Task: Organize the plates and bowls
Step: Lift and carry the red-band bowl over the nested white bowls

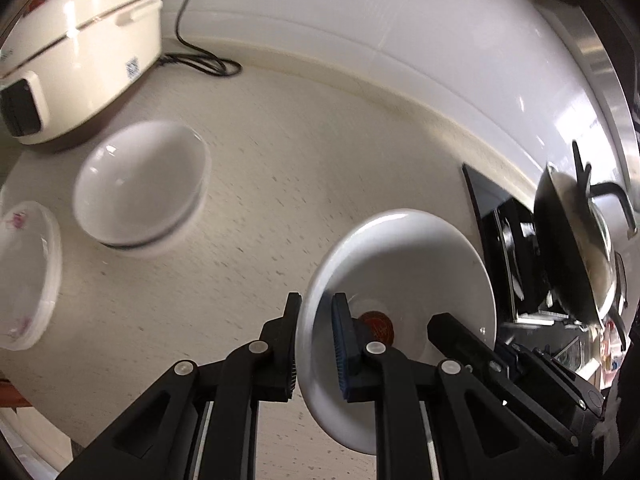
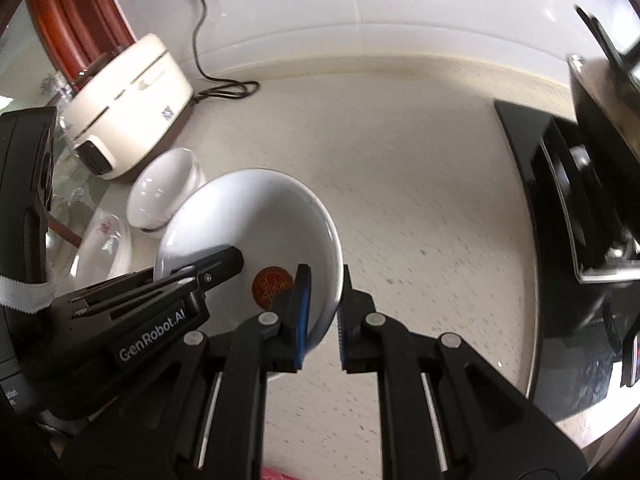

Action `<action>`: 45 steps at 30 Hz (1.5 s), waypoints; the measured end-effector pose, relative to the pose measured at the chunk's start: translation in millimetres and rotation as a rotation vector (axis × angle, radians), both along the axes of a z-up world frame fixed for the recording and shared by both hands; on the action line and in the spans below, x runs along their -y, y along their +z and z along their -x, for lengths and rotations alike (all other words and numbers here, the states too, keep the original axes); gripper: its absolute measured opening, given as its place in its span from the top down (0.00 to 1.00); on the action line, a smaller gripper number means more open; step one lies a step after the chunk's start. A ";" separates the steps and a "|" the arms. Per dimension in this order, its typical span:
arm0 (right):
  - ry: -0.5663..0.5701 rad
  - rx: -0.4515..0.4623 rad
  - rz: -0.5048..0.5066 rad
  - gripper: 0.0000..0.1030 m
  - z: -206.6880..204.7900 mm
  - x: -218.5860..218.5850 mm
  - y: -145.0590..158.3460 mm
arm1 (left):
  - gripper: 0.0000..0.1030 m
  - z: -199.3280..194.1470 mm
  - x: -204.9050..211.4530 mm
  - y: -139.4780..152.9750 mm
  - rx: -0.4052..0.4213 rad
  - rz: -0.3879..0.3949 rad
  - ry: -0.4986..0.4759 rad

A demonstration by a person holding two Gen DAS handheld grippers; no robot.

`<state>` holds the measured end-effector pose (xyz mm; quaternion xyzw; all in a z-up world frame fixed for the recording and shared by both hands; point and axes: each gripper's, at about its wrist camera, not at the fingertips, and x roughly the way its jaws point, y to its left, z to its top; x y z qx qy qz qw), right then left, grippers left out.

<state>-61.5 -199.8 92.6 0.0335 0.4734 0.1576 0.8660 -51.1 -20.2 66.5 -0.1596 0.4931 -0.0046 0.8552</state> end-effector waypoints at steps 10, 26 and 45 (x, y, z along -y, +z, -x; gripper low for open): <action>0.118 0.056 -0.007 0.86 -6.7 -49.9 19.4 | 0.85 10.9 -50.4 16.4 0.038 -0.014 0.112; 0.188 0.074 -0.018 0.86 -22.5 -97.6 27.1 | 0.84 5.7 -98.8 23.8 0.051 -0.027 0.160; 0.214 0.031 -0.023 0.85 -57.9 -147.7 13.7 | 0.82 -26.4 -157.2 11.8 0.026 -0.034 0.167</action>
